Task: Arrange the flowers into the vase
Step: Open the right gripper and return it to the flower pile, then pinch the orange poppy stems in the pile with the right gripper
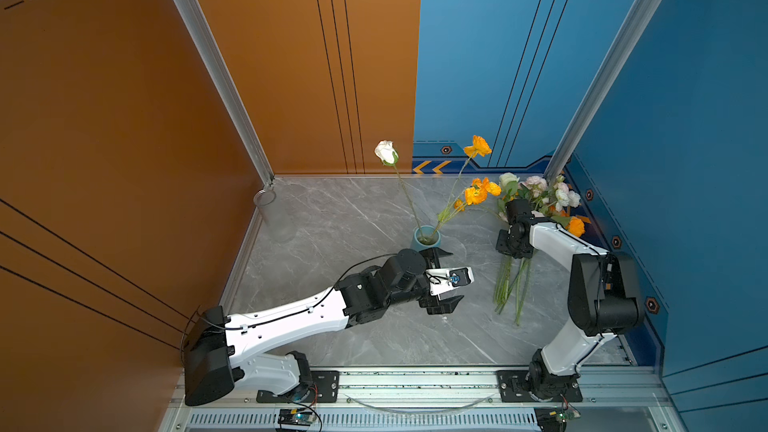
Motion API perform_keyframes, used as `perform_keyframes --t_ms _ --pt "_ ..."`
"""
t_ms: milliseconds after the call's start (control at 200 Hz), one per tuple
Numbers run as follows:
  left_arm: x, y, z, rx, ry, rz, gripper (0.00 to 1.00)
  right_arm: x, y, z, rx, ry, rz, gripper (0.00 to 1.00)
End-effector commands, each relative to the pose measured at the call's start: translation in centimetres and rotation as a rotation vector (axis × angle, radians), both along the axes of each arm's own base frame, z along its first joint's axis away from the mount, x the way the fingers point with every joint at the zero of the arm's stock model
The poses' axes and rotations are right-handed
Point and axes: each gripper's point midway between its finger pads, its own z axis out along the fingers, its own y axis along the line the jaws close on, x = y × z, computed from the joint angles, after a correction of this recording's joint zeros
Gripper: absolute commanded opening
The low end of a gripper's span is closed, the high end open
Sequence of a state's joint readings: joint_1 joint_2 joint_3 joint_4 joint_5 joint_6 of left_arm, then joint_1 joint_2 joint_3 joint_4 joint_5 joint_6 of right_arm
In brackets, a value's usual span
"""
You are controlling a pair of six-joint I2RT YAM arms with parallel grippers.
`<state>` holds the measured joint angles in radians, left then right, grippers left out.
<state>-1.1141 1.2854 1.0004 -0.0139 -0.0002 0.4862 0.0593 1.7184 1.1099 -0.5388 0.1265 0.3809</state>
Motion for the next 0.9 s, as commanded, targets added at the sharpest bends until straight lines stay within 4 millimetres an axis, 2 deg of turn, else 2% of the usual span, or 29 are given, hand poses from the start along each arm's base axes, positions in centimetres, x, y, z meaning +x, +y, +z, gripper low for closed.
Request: perform_keyframes --t_ms 0,285,561,716,896 --pt "-0.4 -0.2 -0.5 0.012 -0.010 -0.013 0.98 0.5 -0.4 0.1 -0.038 0.000 0.000 0.20" --pt "-0.4 -0.2 -0.6 0.016 -0.015 -0.014 0.98 0.3 -0.6 -1.1 -0.045 0.034 -0.007 0.19" --pt "-0.4 -0.2 -0.6 0.019 -0.016 -0.016 0.98 0.3 -0.6 -0.8 -0.049 0.027 -0.001 0.06" --pt "-0.4 -0.1 -0.5 0.017 -0.017 -0.015 0.98 0.2 -0.2 0.9 -0.044 -0.008 0.016 0.00" --pt "-0.7 -0.1 -0.2 0.015 -0.023 -0.021 0.98 -0.3 1.1 4.8 -0.049 -0.077 0.060 0.00"
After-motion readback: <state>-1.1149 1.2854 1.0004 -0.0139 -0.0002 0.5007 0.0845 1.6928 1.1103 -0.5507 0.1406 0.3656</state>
